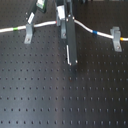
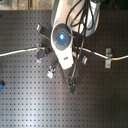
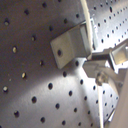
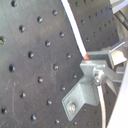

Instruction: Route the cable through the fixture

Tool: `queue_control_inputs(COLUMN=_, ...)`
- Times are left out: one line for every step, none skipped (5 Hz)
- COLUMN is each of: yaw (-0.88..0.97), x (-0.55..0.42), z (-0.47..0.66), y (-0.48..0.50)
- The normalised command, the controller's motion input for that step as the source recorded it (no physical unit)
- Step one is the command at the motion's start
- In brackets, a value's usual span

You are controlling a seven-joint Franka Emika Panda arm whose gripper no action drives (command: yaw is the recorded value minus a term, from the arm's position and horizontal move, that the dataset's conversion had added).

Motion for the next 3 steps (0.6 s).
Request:
queue_control_inputs(yaw=-0.01, x=-0.071, z=0.50, y=0.000)
queue_control_inputs(yaw=-0.18, x=-0.034, z=0.52, y=0.050)
queue_control_inputs(yaw=-0.02, x=-0.044, z=0.00, y=-0.016)
